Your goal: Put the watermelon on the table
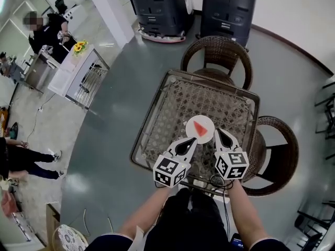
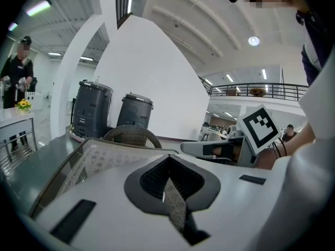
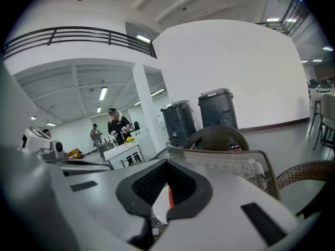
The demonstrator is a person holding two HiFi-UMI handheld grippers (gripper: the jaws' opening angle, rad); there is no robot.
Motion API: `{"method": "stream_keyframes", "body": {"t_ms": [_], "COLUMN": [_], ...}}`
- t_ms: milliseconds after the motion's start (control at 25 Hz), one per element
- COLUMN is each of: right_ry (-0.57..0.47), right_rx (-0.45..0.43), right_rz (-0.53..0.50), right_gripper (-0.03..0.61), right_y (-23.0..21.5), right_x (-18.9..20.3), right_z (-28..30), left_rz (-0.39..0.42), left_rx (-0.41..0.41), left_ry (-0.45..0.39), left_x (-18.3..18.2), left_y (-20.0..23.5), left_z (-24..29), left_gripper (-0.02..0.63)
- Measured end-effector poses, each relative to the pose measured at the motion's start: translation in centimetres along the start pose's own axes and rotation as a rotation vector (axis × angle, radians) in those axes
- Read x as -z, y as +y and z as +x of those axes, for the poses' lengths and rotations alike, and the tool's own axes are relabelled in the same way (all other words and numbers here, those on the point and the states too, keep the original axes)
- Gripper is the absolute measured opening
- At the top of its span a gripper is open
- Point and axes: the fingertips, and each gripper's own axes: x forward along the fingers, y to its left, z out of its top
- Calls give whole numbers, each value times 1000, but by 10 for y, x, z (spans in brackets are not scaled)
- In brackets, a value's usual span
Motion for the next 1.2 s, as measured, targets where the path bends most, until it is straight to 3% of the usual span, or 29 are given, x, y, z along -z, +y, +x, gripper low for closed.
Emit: {"method": "stream_keyframes", "body": {"t_ms": [480, 1200], "right_ry": [-123, -204], "right_rx": [-139, -167], "right_rz": [-102, -105], "right_gripper": [3, 3], "right_y": [60, 86], "right_x": [-53, -85], "right_z": [-50, -75], "left_rz": [22, 65], "left_rx": [26, 40], "left_ry": [-69, -117], "left_x": [-37, -70], "left_y": [-35, -50], "left_z": [-32, -61], "left_gripper": [5, 5]}}
